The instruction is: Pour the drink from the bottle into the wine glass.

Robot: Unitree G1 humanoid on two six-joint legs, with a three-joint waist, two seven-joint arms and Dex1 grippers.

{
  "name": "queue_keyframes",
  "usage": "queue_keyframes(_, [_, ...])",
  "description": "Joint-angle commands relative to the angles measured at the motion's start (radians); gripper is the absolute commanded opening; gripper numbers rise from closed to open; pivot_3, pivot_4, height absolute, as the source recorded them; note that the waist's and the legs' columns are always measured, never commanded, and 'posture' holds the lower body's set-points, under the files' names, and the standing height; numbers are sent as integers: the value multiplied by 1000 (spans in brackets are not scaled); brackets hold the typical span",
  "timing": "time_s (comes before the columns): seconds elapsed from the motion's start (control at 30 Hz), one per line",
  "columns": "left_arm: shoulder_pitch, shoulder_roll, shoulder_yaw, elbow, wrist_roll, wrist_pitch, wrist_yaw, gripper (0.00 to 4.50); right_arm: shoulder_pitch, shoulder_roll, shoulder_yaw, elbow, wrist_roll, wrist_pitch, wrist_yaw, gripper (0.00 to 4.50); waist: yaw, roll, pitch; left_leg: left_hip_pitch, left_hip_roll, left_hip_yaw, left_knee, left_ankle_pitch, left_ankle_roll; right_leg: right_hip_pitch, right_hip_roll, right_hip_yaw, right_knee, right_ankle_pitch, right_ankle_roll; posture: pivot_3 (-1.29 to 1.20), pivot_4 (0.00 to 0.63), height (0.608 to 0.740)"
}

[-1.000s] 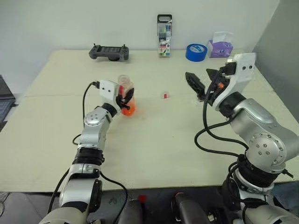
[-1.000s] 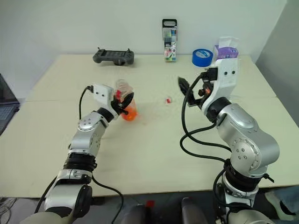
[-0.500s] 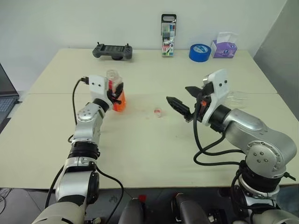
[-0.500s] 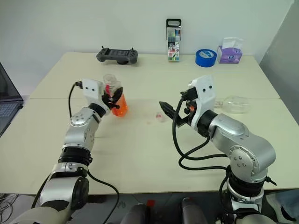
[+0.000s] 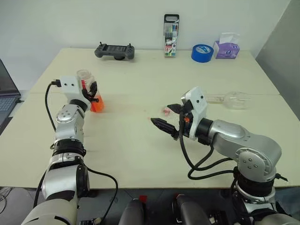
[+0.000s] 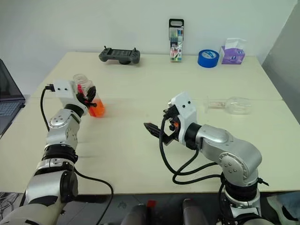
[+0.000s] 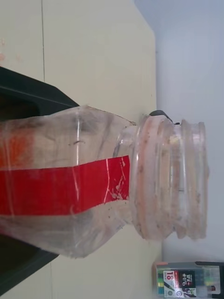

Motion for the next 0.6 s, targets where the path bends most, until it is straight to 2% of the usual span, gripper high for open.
queue_keyframes(0.03, [-37, 18, 23, 2, -12, -32, -1, 1635, -15, 2, 12, -24, -5, -24, -9, 4500, 0, 0, 0, 0, 0, 0, 0, 0, 0, 0, 0, 0, 0, 0, 0, 0, 150, 740])
queue_keyframes(0.27, [-23, 13, 17, 13, -8, -36, -4, 3948, -11, -12, 19, -26, -11, -27, -17, 4500, 0, 0, 0, 0, 0, 0, 0, 0, 0, 0, 0, 0, 0, 0, 0, 0, 150, 740])
queue_keyframes(0.33, [-15, 12, 15, 11, -4, -38, 0, 4487, -10, -16, 21, -24, -11, -30, -17, 4500, 0, 0, 0, 0, 0, 0, 0, 0, 0, 0, 0, 0, 0, 0, 0, 0, 150, 740])
queue_keyframes(0.6, [90, -8, -3, -102, 12, -8, 38, 4487, -10, -26, 6, -11, -10, -50, -17, 4500, 0, 0, 0, 0, 0, 0, 0, 0, 0, 0, -1, 1, 0, 0, 0, 0, 150, 740])
